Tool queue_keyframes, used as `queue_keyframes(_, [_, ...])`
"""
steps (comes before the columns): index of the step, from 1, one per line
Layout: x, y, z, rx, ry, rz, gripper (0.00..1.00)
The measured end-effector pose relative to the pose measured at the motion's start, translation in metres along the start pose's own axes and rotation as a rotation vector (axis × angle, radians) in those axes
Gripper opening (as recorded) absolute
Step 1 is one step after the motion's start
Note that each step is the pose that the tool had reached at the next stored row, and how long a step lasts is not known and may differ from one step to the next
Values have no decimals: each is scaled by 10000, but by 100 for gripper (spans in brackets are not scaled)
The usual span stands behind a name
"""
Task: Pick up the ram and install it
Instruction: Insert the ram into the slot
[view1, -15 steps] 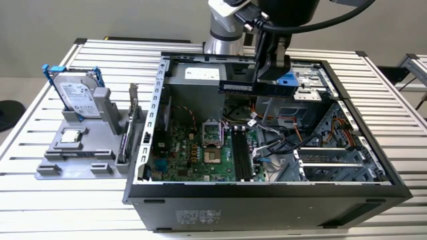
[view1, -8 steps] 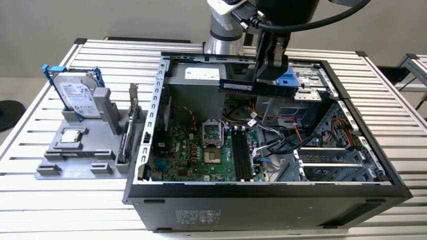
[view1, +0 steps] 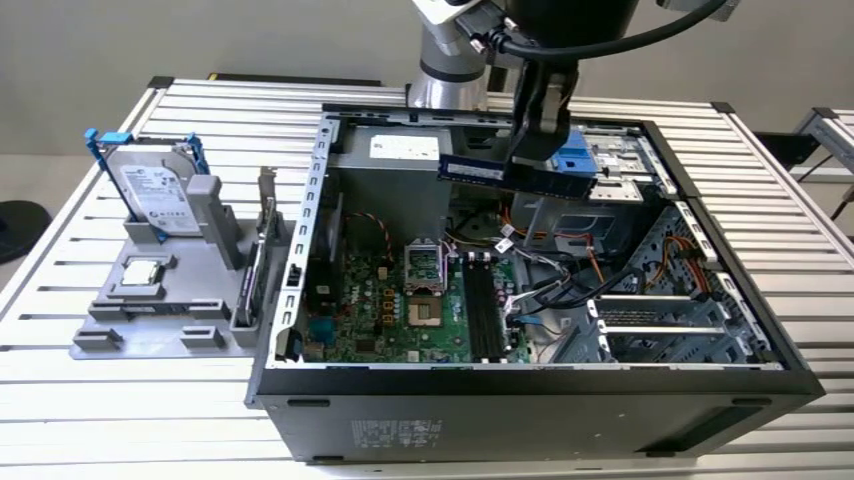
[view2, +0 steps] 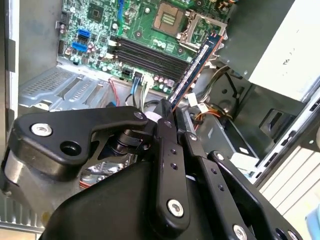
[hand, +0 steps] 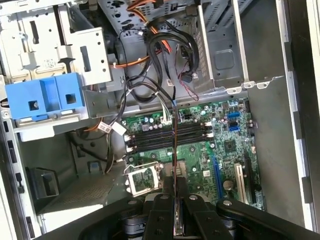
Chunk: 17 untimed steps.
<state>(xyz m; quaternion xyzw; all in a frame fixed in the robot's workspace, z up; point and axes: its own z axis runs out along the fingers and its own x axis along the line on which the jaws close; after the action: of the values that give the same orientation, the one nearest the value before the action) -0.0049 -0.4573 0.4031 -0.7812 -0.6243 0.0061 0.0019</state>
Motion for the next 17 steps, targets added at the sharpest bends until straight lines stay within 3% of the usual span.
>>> queue_keyframes(17, [8, -2, 2, 11, 16, 1534, 0])
